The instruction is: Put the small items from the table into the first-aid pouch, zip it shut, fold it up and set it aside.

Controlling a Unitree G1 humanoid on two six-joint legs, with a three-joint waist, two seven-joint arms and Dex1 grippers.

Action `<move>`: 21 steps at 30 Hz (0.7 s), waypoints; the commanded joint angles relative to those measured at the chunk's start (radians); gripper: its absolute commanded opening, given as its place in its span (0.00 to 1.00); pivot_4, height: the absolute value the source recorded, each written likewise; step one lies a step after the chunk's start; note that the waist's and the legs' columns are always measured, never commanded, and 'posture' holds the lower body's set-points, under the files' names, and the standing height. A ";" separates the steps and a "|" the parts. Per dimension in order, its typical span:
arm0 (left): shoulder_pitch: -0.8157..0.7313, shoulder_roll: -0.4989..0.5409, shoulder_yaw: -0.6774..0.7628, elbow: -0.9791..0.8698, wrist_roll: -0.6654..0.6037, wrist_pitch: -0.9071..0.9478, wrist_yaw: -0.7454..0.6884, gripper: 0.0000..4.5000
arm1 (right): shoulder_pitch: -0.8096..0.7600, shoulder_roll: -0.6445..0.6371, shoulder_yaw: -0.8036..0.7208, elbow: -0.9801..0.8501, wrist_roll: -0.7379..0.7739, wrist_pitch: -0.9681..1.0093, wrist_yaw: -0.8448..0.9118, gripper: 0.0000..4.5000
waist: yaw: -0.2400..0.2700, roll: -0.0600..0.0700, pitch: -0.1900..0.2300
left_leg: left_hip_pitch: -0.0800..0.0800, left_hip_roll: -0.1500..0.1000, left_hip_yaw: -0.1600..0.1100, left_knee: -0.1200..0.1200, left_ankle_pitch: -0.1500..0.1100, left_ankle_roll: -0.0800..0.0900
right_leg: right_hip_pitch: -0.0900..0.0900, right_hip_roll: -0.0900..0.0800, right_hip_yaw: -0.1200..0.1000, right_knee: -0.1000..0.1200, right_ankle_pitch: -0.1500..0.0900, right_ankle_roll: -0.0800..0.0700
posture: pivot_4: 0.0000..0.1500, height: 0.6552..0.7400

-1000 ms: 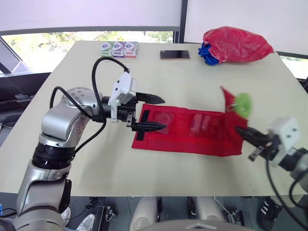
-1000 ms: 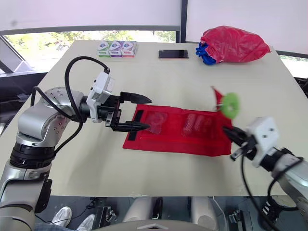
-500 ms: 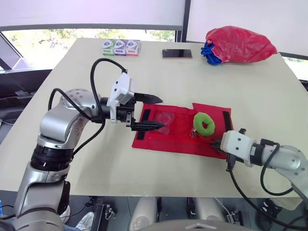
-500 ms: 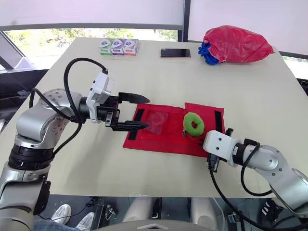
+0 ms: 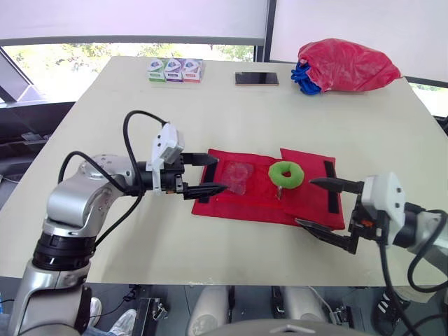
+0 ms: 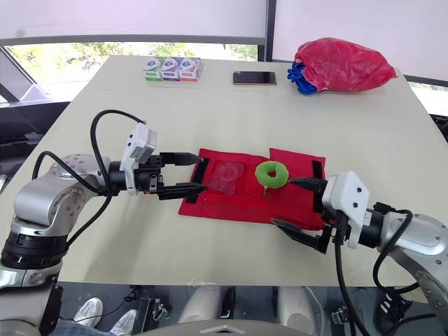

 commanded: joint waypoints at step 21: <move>-0.076 -0.248 0.249 0.257 -0.243 0.646 0.409 1.00 | -0.366 -0.058 0.061 0.104 0.161 0.028 0.054 0.99 | 0.013 -0.002 0.000 | -0.001 -0.002 -0.002 0.000 0.000 0.000 | 0.000 -0.003 -0.003 0.001 0.001 0.000 | 1.00 1.00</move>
